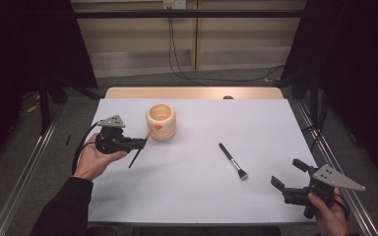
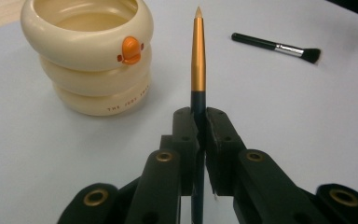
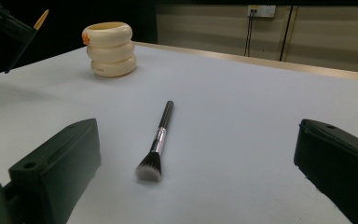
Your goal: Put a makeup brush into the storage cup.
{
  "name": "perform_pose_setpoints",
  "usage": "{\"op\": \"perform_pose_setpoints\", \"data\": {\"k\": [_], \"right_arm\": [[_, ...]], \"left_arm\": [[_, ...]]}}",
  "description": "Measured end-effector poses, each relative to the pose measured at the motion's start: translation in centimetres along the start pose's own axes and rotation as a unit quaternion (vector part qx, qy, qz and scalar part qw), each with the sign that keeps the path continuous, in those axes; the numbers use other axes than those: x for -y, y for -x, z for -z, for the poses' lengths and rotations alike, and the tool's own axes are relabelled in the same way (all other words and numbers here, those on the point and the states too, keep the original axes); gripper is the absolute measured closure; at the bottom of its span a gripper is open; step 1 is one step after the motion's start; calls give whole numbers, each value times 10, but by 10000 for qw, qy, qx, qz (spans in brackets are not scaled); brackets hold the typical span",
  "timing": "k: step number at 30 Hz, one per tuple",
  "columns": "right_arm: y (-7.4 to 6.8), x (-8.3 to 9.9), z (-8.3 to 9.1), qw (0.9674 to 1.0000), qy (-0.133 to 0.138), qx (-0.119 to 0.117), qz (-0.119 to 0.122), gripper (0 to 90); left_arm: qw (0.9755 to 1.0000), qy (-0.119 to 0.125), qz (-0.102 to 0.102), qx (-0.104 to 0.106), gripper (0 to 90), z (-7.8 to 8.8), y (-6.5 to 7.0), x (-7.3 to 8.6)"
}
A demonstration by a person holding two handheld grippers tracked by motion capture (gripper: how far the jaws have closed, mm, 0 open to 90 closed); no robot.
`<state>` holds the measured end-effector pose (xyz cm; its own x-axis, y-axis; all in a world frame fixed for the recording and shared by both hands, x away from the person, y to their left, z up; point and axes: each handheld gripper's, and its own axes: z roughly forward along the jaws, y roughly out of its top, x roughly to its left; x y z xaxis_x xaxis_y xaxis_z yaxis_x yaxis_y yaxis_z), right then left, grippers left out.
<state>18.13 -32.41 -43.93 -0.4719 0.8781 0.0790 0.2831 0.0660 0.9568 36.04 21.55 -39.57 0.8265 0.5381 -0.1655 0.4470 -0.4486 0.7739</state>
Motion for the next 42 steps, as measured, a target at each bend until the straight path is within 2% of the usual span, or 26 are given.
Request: {"op": "perform_pose_setpoints", "data": {"k": [2,4,7,8,9,10,11,12,14,15,18,20,21,22,23,24,26,28,29,31,32,36,38,39,40,42], "right_arm": [[0,0,0,10000,5,-1,13,0],[0,0,0,10000,7,2,-4,0],[0,0,0,10000,17,-5,11,0],[0,0,0,10000,14,-5,1,0],[0,0,0,10000,14,-7,1,0],[0,0,0,10000,14,-7,1,0],[0,0,0,10000,20,-4,7,0],[0,0,0,10000,20,-4,7,0],[0,0,0,10000,19,-5,11,0],[0,0,0,10000,24,5,-1,0],[0,0,0,10000,17,-3,11,0],[0,0,0,10000,17,-5,9,0],[0,0,0,10000,19,-3,9,0],[0,0,0,10000,20,-2,10,0],[0,0,0,10000,22,-8,9,0],[0,0,0,10000,23,-7,8,0],[0,0,0,10000,26,7,2,0],[0,0,0,10000,29,6,2,0],[0,0,0,10000,30,5,2,0],[0,0,0,10000,29,3,1,0],[0,0,0,10000,32,8,2,0],[0,0,0,10000,28,2,-4,0],[0,0,0,10000,60,32,28,0],[0,0,0,10000,64,62,43,0],[0,0,0,10000,59,64,44,0],[0,0,1,9999,90,53,57,0]], "left_arm": [[10000,47,54,25,834,0,-1,1],[9996,206,85,-174,834,1,0,3],[9985,488,135,-218,834,3,1,5],[9976,601,67,-346,834,5,1,6],[9969,704,99,-342,834,5,2,6],[9969,704,99,-342,834,5,2,6],[9960,782,101,-430,835,6,3,6],[9955,846,80,-408,835,6,4,7],[9925,1107,70,-512,834,7,6,8],[9925,1107,70,-512,834,7,6,8],[9900,1271,87,-608,834,9,9,9],[9887,1404,138,-515,834,9,10,9],[9879,1428,144,-595,834,10,11,10],[9876,1461,97,-575,834,10,12,10],[9867,1478,92,-667,834,10,15,10],[9849,1602,117,-650,834,11,18,11],[9842,1658,98,-611,834,11,18,11],[9827,1727,132,-653,834,11,21,12],[9815,1786,86,-685,835,10,23,13],[9809,1809,95,-704,835,9,23,13],[9791,1906,160,-688,834,9,24,12],[9782,1976,193,-613,835,9,23,11],[9772,1999,207,-683,835,9,23,10],[9767,2043,217,-617,835,9,22,9],[9769,2007,224,-698,835,10,22,8],[9770,2001,229,-703,835,9,21,7]]}}
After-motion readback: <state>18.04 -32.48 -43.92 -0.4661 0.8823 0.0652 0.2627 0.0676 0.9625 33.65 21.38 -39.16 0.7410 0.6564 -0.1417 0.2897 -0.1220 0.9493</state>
